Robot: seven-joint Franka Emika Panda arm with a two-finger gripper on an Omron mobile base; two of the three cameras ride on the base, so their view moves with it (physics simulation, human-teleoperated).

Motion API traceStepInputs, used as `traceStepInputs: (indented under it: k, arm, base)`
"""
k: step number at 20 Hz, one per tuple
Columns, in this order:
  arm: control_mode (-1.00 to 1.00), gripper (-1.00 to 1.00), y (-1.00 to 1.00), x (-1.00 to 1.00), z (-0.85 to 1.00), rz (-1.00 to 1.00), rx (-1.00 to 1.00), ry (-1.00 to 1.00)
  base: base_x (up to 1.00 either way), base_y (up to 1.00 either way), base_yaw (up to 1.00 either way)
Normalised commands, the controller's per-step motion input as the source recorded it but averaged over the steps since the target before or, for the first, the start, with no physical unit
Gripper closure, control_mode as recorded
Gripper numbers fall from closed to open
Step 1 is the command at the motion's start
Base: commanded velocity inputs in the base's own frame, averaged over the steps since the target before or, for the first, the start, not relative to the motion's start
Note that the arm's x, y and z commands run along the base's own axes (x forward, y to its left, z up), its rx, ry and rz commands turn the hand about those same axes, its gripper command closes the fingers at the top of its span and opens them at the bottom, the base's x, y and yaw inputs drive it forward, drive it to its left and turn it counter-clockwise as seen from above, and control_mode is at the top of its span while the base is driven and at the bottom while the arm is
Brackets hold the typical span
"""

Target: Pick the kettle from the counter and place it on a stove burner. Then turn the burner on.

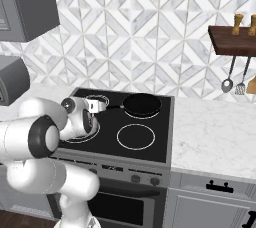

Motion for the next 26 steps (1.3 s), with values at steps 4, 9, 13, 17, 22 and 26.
traceStepInputs:
  k: [4, 9, 13, 17, 22, 26]
  arm:
    - [-1.0, -1.0, 0.0, 0.37, 1.0, -0.01, 0.11, 0.0]
    - [-1.0, -1.0, 0.02, 0.06, 1.0, 0.0, 0.09, 0.03]
    - [-1.0, -1.0, 0.12, -0.02, 1.0, 0.0, 0.01, 0.15]
    - [-1.0, -1.0, 0.18, -0.76, 0.99, 0.0, 0.0, 0.17]
    - [-1.0, -1.0, 0.75, -1.0, 0.13, 0.01, -0.04, 0.01]
    - [-1.0, -1.0, 1.0, -1.0, -0.87, 0.06, -0.08, -0.06]
  base:
    - [0.0, 0.0, 0.0]
    - [0.0, 0.0, 0.0]
    - [0.0, 0.0, 0.0]
    - [0.0, 0.0, 0.0]
    - [0.0, 0.0, 0.0]
    - [0.0, 0.0, 0.0]
